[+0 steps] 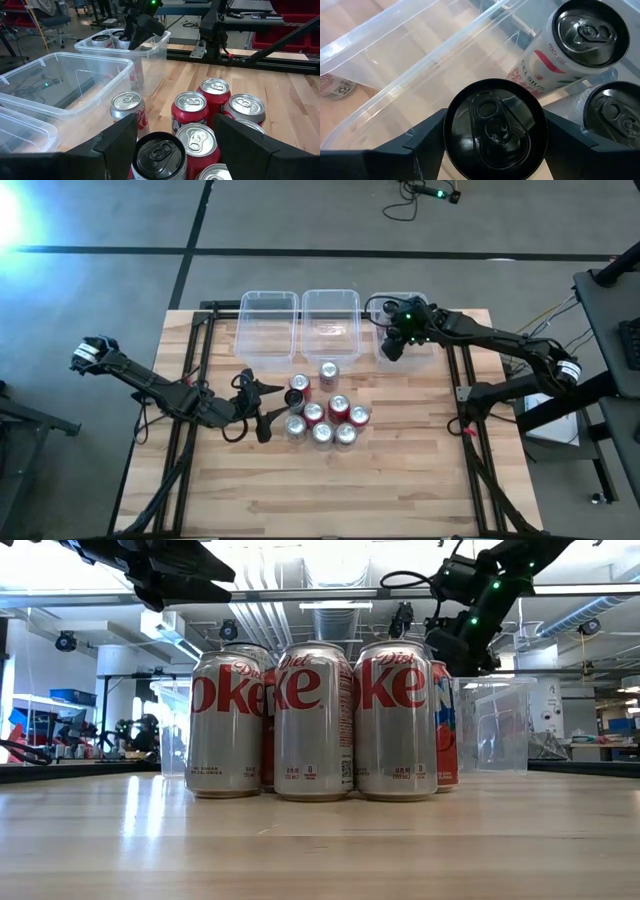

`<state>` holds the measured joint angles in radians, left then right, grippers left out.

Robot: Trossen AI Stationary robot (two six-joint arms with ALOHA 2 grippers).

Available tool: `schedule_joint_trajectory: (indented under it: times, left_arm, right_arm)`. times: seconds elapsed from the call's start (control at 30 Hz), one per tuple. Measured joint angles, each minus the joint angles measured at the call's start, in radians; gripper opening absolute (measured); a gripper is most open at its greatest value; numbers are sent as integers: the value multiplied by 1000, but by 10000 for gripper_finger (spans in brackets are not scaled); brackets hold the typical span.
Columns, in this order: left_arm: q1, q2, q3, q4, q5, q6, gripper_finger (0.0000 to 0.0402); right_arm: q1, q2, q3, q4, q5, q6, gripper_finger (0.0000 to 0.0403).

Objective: Sort soda cans
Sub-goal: Put the right white-pink soda can into the right transparent bin

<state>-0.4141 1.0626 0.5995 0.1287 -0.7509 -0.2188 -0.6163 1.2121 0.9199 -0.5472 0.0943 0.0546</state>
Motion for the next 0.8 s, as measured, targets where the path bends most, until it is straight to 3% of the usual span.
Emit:
schedule_joint_trajectory:
  times: [0.8]
  left_arm:
    - [-2, 0, 23, 5, -1, -29, 243]
  right_arm:
    - [0, -9, 26, 0, 10, 1, 331]
